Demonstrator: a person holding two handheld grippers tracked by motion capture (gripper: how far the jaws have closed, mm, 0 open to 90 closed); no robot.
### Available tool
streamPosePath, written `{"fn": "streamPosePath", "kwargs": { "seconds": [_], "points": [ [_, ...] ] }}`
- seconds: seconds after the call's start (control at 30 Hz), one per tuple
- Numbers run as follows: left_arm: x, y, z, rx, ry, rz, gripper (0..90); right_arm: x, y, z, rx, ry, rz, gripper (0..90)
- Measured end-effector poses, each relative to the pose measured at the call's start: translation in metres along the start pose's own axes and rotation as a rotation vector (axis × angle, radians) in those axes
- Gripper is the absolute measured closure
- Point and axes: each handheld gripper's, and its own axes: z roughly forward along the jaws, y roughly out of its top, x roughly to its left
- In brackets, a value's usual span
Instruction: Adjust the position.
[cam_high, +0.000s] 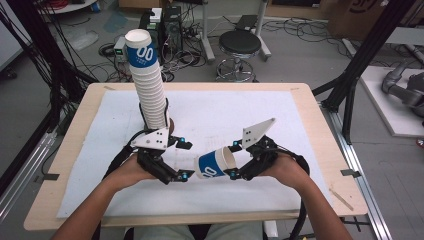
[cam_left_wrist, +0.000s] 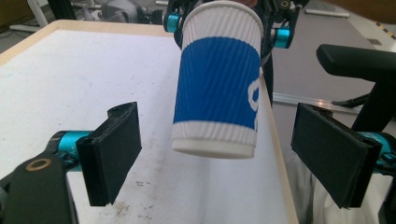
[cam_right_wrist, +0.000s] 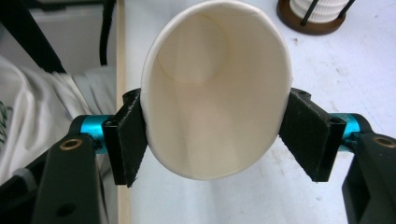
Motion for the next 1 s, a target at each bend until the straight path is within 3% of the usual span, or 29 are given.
{"fn": "streamPosePath", "kwargs": {
  "seconds": [0.17, 0.43, 0.73, 1.0],
  "points": [
    [0.002, 0.004, 0.007, 0.042, -0.003, 0.009, 15.9, 0.001, 0.016, 0.004, 0.081, -0.002, -0.04, 28.9],
    [0.003, 0.01, 0.022, 0.125, -0.022, 0.022, 16.3, 0.003, 0.035, 0.005, 0.157, -0.002, -0.085, 28.8],
    [0.001, 0.016, 0.045, 0.236, -0.075, 0.028, 21.2, 0.007, 0.043, 0.017, 0.261, 0.006, -0.107, 28.7],
    [0.001, 0.014, 0.057, 0.271, -0.098, 0.027, 28.1, 0.009, 0.044, 0.021, 0.301, 0.013, -0.11, 28.7]
  ]
}}
